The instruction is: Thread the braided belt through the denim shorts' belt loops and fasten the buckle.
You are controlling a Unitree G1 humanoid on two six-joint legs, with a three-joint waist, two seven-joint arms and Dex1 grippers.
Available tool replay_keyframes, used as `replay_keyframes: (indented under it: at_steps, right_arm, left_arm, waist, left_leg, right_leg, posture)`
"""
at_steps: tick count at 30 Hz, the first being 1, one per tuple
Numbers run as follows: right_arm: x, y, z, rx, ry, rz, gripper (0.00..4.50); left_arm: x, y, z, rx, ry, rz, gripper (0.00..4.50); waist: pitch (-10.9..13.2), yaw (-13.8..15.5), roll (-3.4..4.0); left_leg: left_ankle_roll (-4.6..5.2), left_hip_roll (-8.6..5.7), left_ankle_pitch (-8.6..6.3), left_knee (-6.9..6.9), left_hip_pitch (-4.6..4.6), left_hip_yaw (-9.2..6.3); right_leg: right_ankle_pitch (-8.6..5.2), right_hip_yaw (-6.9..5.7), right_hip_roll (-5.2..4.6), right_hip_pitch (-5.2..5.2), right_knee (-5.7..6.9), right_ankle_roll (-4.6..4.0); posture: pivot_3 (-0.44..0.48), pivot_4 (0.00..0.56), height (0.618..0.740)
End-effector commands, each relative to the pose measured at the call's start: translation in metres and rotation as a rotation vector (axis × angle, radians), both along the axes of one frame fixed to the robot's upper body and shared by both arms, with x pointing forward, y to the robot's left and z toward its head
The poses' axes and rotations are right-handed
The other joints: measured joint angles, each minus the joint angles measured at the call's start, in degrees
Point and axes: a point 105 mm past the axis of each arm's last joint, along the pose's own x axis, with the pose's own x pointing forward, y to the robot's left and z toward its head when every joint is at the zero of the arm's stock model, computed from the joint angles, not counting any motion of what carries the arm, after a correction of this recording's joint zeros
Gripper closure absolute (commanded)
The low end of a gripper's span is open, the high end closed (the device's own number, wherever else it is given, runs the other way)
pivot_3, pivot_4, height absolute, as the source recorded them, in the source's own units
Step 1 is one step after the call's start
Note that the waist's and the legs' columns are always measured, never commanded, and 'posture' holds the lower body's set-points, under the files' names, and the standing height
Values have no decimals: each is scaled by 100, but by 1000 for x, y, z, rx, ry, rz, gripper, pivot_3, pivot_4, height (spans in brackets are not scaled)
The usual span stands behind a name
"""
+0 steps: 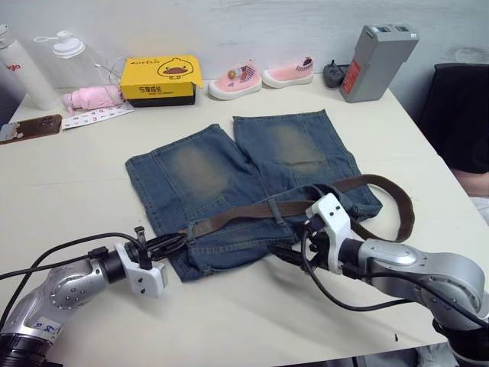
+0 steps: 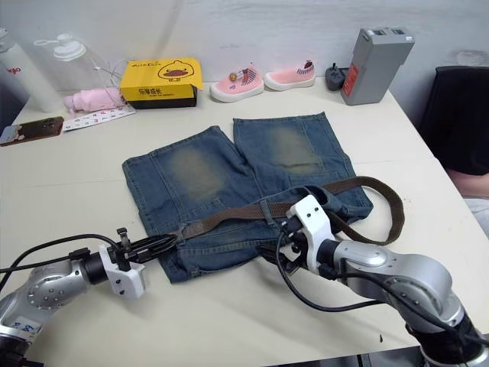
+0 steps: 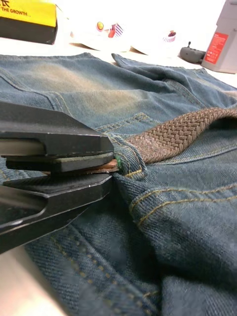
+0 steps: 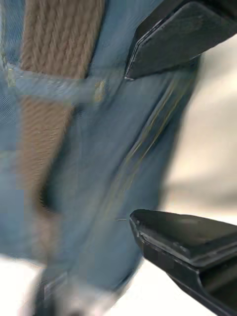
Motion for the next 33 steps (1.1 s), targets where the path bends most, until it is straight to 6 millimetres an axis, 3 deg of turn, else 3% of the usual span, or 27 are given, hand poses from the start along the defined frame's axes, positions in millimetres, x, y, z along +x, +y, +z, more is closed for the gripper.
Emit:
replay_keyframes:
  at_steps: [1,8,16,24,31,33]
  right_arm:
    - [2,1,-6,-34,-69,14,1264]
    - [12,-1,-29,-104,-62,-49,4381]
    - [15,-5,-49,-143,18,-101,4449]
    - [12,-2,-48,-131,25,-86,4500]
    - [11,0,-48,-122,29,-86,4500]
    - [11,1,-47,-121,30,-86,4500]
  left_arm:
    - [3,5,4,-9,-13,18,4500]
    - [4,4,4,-7,-17,14,4500]
    - [4,12,1,1,-1,37,4500]
    - [4,17,-3,18,4,60,1560]
    - [4,14,-3,21,-8,50,1560]
    - [3,15,-4,25,-5,47,2107]
  waist:
    - [0,4,0]
    - [-11,-5,-17]
    - [-62,-14,-93]
    - [-78,-8,-109]
    - [-87,-13,-105]
    - [-87,-13,-105]
  left_leg:
    - [0,0,0,0,0,0]
    - [-1,2,1,1,6,1]
    - [-6,14,2,3,19,1]
    - [-8,19,1,3,20,1]
    - [-11,25,0,2,22,2]
    - [-11,26,0,2,22,3]
  right_leg:
    - [0,0,-1,0,1,0]
    - [1,1,-1,4,5,-2]
    - [5,-5,0,10,3,-14]
    - [6,-17,0,11,5,-19]
    - [7,-28,1,12,5,-25]
    - [7,-29,1,12,5,-26]
  posture:
    - [0,150,670]
    - [0,150,670]
    - [0,150,670]
    - [0,150,670]
    - [0,150,670]
    - [0,150,670]
